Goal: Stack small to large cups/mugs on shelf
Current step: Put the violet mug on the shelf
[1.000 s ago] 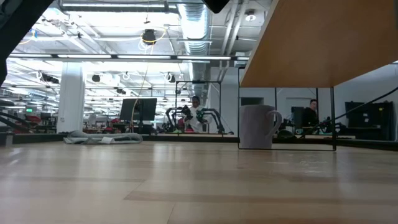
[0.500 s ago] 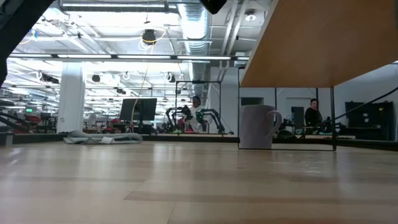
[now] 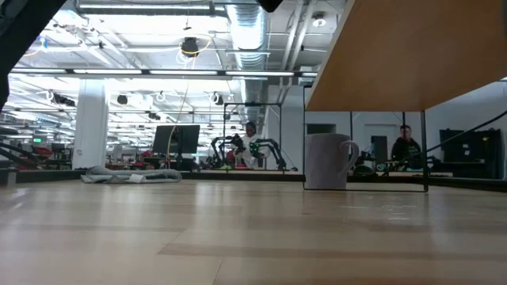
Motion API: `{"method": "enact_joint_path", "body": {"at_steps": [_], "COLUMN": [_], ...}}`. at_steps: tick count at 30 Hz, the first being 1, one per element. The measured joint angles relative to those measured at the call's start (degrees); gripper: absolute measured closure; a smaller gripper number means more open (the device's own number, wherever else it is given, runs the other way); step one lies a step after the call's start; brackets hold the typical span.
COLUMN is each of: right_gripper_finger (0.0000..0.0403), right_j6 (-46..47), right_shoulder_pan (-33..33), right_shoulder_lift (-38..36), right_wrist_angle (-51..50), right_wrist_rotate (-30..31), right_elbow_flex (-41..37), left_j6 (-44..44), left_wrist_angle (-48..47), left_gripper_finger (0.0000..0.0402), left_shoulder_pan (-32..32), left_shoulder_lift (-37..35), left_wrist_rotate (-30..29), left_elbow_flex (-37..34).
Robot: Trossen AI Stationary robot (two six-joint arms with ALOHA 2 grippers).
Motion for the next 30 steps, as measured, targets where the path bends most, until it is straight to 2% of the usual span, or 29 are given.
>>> {"method": "enact_joint_path", "body": {"at_steps": [9, 23, 30], "right_gripper_finger": [0.0138, 0.0138, 0.0138], "right_j6": [0.0, 0.0, 0.0], "right_shoulder_pan": [0.0, 0.0, 0.0], "right_shoulder_lift": [0.0, 0.0, 0.0], "right_wrist_angle": [0.2, 1.9, 1.9], "right_wrist_rotate": [0.0, 0.0, 0.0], "right_elbow_flex": [0.0, 0.0, 0.0], "left_j6": [4.1, 4.6, 3.9], "left_wrist_angle": [-3.9, -9.9, -9.6], "left_gripper_finger": [0.0277, 0.0277, 0.0277], "left_shoulder_pan": [0.0, -1.1, -1.6], "left_shoulder_lift": [-2.1, -1.9, -1.1], "left_wrist_rotate": [-3.5, -3.6, -4.3], "left_elbow_flex": [0.0, 0.0, -0.1]}}
